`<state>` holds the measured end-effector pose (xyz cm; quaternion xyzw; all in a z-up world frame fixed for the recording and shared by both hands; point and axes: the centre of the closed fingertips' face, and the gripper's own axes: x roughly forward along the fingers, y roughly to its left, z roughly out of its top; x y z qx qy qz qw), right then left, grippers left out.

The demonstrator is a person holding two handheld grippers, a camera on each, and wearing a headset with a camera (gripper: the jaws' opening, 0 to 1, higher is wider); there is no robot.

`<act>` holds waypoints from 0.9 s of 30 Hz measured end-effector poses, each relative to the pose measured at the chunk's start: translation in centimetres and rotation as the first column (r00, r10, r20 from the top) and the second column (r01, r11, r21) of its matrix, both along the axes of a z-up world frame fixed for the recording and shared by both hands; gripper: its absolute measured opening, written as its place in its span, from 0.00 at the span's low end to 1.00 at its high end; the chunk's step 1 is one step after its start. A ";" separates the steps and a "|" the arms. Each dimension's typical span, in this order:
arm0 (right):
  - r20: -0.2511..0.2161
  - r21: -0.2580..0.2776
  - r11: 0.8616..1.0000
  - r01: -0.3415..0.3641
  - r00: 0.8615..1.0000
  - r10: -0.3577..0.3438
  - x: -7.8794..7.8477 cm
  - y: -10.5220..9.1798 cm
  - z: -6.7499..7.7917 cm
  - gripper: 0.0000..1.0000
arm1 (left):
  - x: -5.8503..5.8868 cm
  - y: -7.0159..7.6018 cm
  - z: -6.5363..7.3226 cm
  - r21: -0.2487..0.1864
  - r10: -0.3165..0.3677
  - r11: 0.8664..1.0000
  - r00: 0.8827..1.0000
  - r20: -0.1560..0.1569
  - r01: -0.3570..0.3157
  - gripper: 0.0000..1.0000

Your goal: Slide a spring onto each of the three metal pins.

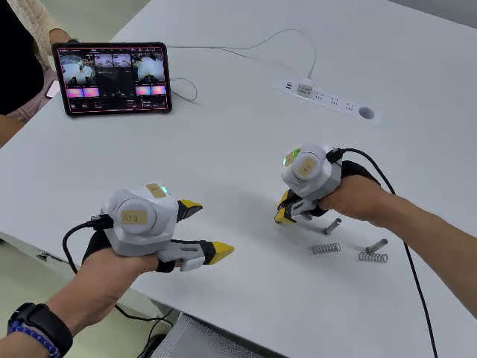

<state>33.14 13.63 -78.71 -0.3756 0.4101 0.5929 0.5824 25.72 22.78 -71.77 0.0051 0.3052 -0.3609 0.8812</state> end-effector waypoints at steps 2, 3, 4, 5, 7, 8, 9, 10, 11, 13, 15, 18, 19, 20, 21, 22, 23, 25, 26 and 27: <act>-0.001 -0.001 1.000 -0.001 1.000 0.001 0.0 0.0 0.0 0.13 | 0.0 0.0 0.0 0.000 0.001 1.000 1.000 0.000 -0.001 0.59; -0.001 -0.001 1.000 -0.002 1.000 0.002 0.0 0.0 0.0 0.13 | 0.0 0.0 0.0 0.000 0.000 1.000 1.000 0.000 0.000 0.59; 0.000 0.001 1.000 -0.003 1.000 0.003 0.0 0.0 0.0 0.13 | 0.1 0.0 0.0 0.000 0.000 1.000 1.000 0.000 0.000 0.59; 0.001 0.004 1.000 -0.004 1.000 0.004 0.0 0.0 0.0 0.14 | 0.0 0.0 0.0 -0.001 0.000 1.000 1.000 0.001 0.000 0.59; -0.016 0.008 1.000 0.003 1.000 -0.002 -0.2 0.0 0.1 0.18 | 0.1 0.0 0.0 -0.001 -0.001 1.000 1.000 0.001 0.001 0.59; -0.022 0.010 1.000 0.004 1.000 -0.004 -0.3 0.0 0.2 0.20 | 0.1 -0.1 0.0 -0.001 -0.002 1.000 1.000 0.001 0.002 0.59; -0.023 0.011 1.000 0.005 1.000 -0.005 -0.3 0.0 0.2 0.21 | 0.1 -0.2 0.1 -0.002 -0.003 1.000 1.000 0.000 0.003 0.59; -0.024 0.013 1.000 0.006 1.000 -0.006 -0.3 0.0 0.3 0.22 | 0.1 -0.2 0.1 -0.002 -0.004 1.000 1.000 0.001 0.004 0.59; -0.026 0.019 1.000 0.005 1.000 -0.005 -0.4 0.0 0.4 0.22 | 0.0 -0.3 0.1 0.000 -0.007 1.000 1.000 0.002 0.007 0.59; -0.031 0.023 1.000 0.010 0.999 -0.009 -0.5 0.0 0.5 0.24 | 0.1 -0.4 0.2 -0.001 -0.009 1.000 1.000 0.003 0.009 0.59; -0.029 0.026 1.000 0.016 0.999 -0.015 -0.4 -0.1 0.5 0.27 | 0.1 -0.4 0.2 0.000 -0.010 1.000 1.000 0.003 0.010 0.59; -0.030 0.040 0.999 0.030 0.999 -0.029 -0.4 -0.2 0.9 0.30 | 0.2 -0.5 0.3 0.003 -0.014 1.000 1.000 0.006 0.014 0.60; -0.031 0.043 0.998 0.035 0.999 -0.034 -0.4 -0.2 1.0 0.31 | 0.2 -0.5 0.3 0.004 -0.015 1.000 1.000 0.007 0.015 0.59; -0.033 0.045 0.998 0.041 0.999 -0.039 -0.4 -0.3 1.0 0.32 | 0.2 -0.5 0.4 0.005 -0.015 1.000 1.000 0.007 0.015 0.60; -0.033 0.050 0.998 0.048 0.998 -0.046 -0.4 -0.3 1.1 0.33 | 0.2 -0.5 0.5 0.005 -0.015 1.000 1.000 0.007 0.014 0.60; -0.031 0.054 0.997 0.052 0.998 -0.050 -0.3 -0.4 1.2 0.33 | 0.2 -0.5 0.5 0.005 -0.015 1.000 1.000 0.008 0.015 0.60; -0.032 0.056 0.997 0.057 0.998 -0.056 -0.3 -0.4 1.3 0.34 | 0.3 -0.5 0.5 0.005 -0.016 1.000 1.000 0.009 0.016 0.60; -0.031 0.060 0.996 0.064 0.998 -0.062 -0.4 -0.5 1.4 0.35 | 0.3 -0.6 0.6 0.007 -0.018 1.000 1.000 0.011 0.018 0.60; -0.030 0.063 0.996 0.067 0.997 -0.065 -0.4 -0.6 1.5 0.36 | 0.3 -0.6 0.6 0.007 -0.020 1.000 1.000 0.011 0.020 0.60; -0.029 0.065 0.995 0.070 0.997 -0.068 -0.3 -0.6 1.5 0.36 | 0.4 -0.6 0.7 0.008 -0.021 1.000 1.000 0.012 0.020 0.60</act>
